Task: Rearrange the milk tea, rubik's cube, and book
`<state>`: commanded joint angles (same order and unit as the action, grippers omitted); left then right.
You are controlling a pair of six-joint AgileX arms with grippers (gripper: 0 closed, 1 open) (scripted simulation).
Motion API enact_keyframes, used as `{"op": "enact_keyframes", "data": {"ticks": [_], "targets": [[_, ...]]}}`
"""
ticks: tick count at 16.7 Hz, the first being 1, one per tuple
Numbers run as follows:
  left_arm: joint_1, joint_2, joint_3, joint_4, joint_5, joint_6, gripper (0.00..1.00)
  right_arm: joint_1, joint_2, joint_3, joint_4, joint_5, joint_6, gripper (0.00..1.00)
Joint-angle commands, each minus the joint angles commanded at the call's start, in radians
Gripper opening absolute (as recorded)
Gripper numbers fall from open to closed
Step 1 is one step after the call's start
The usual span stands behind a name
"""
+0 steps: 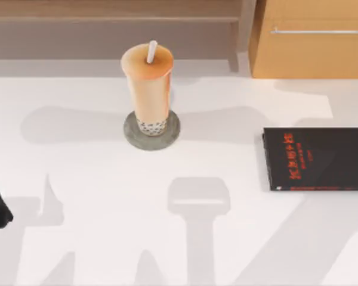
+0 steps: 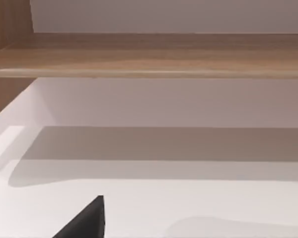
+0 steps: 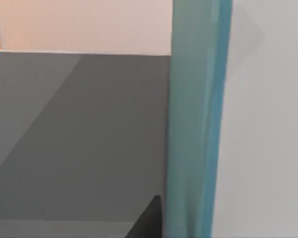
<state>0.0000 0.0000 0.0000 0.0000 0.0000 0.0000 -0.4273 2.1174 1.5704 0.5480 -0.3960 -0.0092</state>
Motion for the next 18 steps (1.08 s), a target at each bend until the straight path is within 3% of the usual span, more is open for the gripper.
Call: {"op": "enact_keyframes", "data": {"ticks": [6,18], "targets": [[0.0,0.0,0.0,0.0,0.0,0.0,1.0,0.0,0.0,0.0,0.0,0.0,0.0,0.02],[0.0,0.0,0.0,0.0,0.0,0.0,1.0,-0.007,-0.026,-0.016,-0.009,-0.005,0.002,0.0]]}}
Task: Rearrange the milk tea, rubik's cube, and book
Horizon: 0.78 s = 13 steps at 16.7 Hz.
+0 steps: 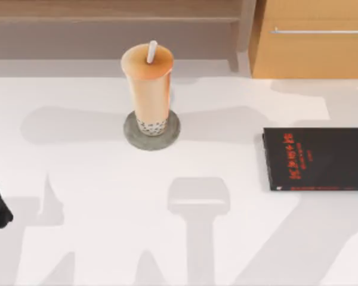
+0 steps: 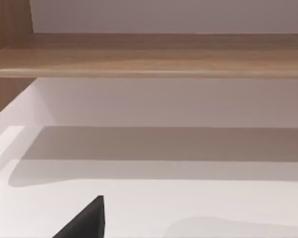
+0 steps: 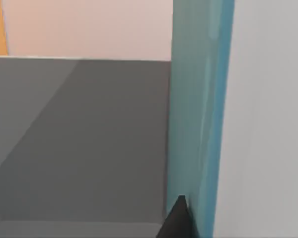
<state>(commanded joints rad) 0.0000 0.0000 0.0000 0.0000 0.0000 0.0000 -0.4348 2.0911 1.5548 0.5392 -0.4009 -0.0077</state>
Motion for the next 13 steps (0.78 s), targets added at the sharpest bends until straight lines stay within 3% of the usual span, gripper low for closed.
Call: {"op": "enact_keyframes", "data": {"ticks": [7,13], "targets": [[0.0,0.0,0.0,0.0,0.0,0.0,1.0,0.003,-0.025,-0.018,-0.001,0.001,0.01,0.0],[0.0,0.0,0.0,0.0,0.0,0.0,1.0,0.04,-0.218,-0.227,0.11,0.118,0.224,0.0]]}}
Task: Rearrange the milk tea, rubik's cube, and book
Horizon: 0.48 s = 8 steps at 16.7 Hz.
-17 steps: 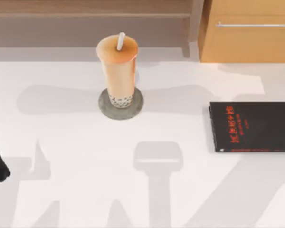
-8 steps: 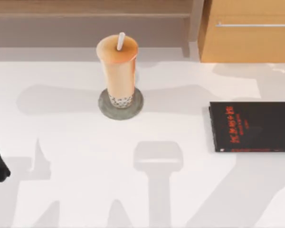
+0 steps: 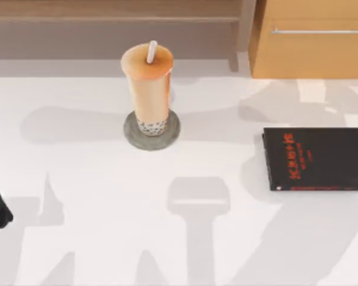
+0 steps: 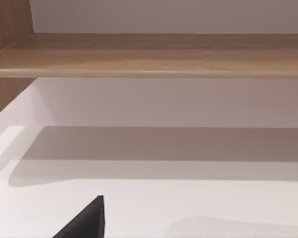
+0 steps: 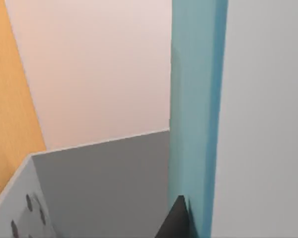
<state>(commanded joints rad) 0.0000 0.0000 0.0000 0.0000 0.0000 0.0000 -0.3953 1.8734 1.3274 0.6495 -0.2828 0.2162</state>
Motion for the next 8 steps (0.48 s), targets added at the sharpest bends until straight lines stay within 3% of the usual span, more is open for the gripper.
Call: {"op": "enact_keyframes", "data": {"ticks": [4,8], "targets": [[0.0,0.0,0.0,0.0,0.0,0.0,1.0,0.02,-0.235,-0.214,0.07,0.126,0.224,0.0],[0.0,0.0,0.0,0.0,0.0,0.0,1.0,0.115,-0.432,-0.44,0.135,0.266,0.57,0.0]]}}
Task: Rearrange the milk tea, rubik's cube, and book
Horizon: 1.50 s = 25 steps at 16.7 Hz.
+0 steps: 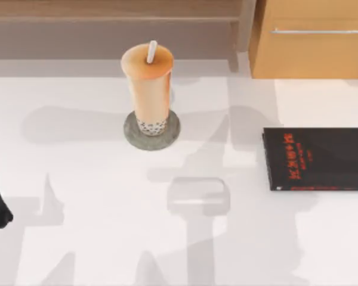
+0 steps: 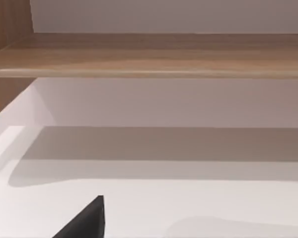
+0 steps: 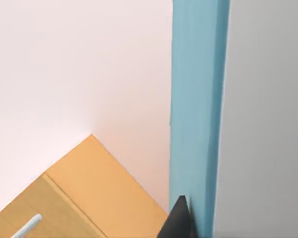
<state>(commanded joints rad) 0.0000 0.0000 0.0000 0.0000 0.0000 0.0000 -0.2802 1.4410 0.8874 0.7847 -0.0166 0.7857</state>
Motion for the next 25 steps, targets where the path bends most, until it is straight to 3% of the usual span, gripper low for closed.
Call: {"op": "enact_keyframes", "data": {"ticks": [6,11,14,25], "targets": [[0.0,0.0,0.0,0.0,0.0,0.0,1.0,0.385,-0.055,-0.323,0.039,0.214,0.638,0.0],[0.0,0.0,0.0,0.0,0.0,0.0,1.0,0.677,0.108,-0.518,-0.033,0.389,0.967,0.0],[0.0,0.0,0.0,0.0,0.0,0.0,1.0,0.745,0.175,-0.571,-0.066,0.445,1.043,0.0],[0.0,0.0,0.0,0.0,0.0,0.0,1.0,0.739,0.206,-0.562,-0.051,0.441,1.042,0.0]]}}
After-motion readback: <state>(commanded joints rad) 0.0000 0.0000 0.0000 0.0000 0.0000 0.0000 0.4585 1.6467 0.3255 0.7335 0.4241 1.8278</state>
